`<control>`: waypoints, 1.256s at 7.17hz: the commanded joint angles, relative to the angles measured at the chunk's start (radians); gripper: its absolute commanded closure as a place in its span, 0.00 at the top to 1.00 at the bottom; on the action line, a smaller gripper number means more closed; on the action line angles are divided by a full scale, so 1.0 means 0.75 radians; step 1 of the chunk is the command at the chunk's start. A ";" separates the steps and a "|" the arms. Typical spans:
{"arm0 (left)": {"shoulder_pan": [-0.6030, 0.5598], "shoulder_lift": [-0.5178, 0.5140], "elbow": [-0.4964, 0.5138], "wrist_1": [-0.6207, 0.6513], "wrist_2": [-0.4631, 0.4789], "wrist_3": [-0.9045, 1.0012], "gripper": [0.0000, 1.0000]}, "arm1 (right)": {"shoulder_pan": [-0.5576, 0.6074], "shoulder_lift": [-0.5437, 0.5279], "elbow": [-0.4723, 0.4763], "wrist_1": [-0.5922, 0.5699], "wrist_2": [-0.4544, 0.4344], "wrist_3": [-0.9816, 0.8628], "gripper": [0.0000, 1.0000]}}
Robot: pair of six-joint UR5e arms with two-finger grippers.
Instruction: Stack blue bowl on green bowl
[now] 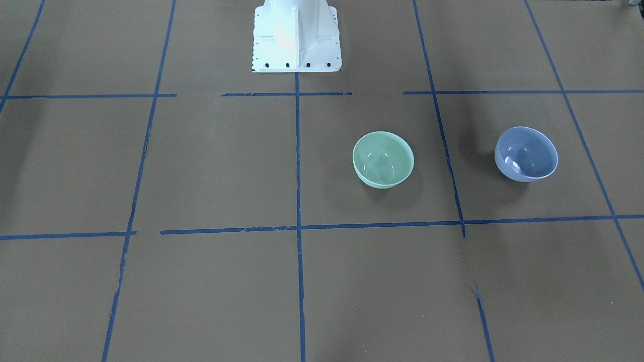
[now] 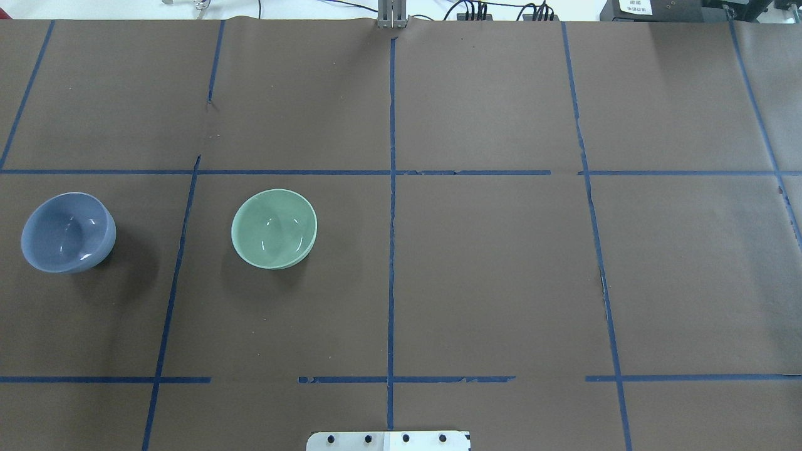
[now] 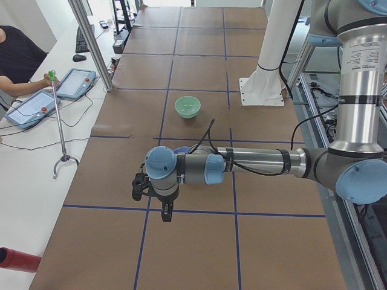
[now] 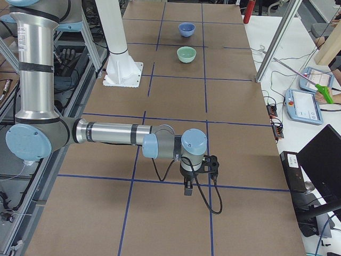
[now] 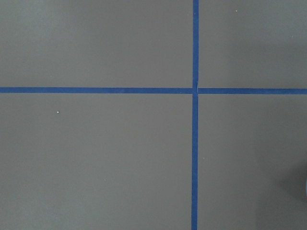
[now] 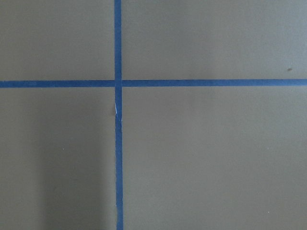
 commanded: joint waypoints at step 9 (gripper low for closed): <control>0.394 0.030 -0.060 -0.538 0.012 -0.478 1.00 | 0.000 0.000 0.000 0.001 0.002 0.000 1.00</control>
